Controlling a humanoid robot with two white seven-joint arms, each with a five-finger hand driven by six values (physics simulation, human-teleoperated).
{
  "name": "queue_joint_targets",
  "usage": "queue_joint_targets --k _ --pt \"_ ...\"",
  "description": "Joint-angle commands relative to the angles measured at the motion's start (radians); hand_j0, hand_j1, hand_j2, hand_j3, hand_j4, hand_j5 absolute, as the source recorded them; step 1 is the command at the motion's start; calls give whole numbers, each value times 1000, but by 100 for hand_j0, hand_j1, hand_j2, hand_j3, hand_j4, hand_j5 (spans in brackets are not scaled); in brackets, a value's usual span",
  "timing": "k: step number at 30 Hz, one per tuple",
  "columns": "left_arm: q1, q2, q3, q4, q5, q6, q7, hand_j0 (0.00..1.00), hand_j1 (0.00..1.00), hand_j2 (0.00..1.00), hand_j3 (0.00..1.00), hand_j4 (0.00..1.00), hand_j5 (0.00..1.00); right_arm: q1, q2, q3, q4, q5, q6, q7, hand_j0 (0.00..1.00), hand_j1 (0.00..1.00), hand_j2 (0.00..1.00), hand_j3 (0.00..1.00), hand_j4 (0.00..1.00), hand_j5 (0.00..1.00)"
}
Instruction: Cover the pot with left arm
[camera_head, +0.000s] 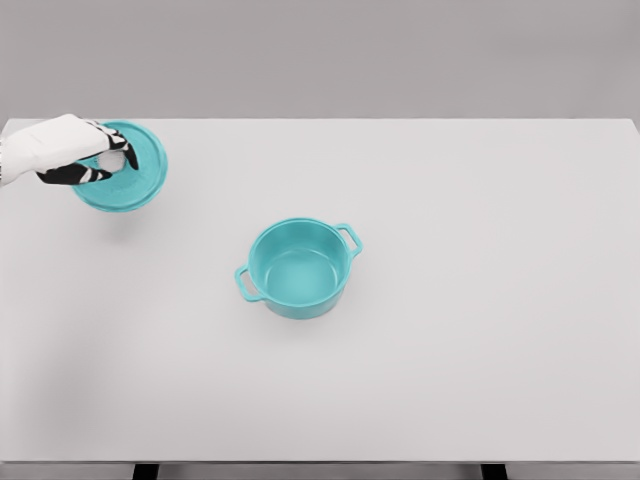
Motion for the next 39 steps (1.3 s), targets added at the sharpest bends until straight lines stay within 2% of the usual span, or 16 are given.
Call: queue_joint_targets --k 1,7,11,15,21,30,39 --pt "2 9 -7 -29 22 2 5 55 55 55 55 55 55 0 0 0 0 1 0 0 100 100 100 100 100 100" --pt "25 22 -9 -65 56 2 6 55 55 55 55 55 55 0 0 0 0 1 0 0 100 100 100 100 100 100" --pt "25 23 -27 -79 62 2 6 55 55 55 55 55 55 0 0 0 0 1 0 0 100 100 100 100 100 100" --pt "29 23 -53 -107 102 2 8 54 54 54 54 54 54 0 0 0 0 1 0 0 100 100 100 100 100 100" --pt "29 23 -61 -115 111 2 23 54 54 54 54 54 54 0 0 0 0 1 0 0 100 100 100 100 100 100" --pt "28 22 -135 -165 171 2 35 54 54 54 54 54 54 0 0 0 0 1 0 0 100 100 100 100 100 100" --pt "25 29 -139 -214 180 2 35 54 54 54 54 54 54 0 0 0 0 1 0 0 100 100 100 100 100 100"
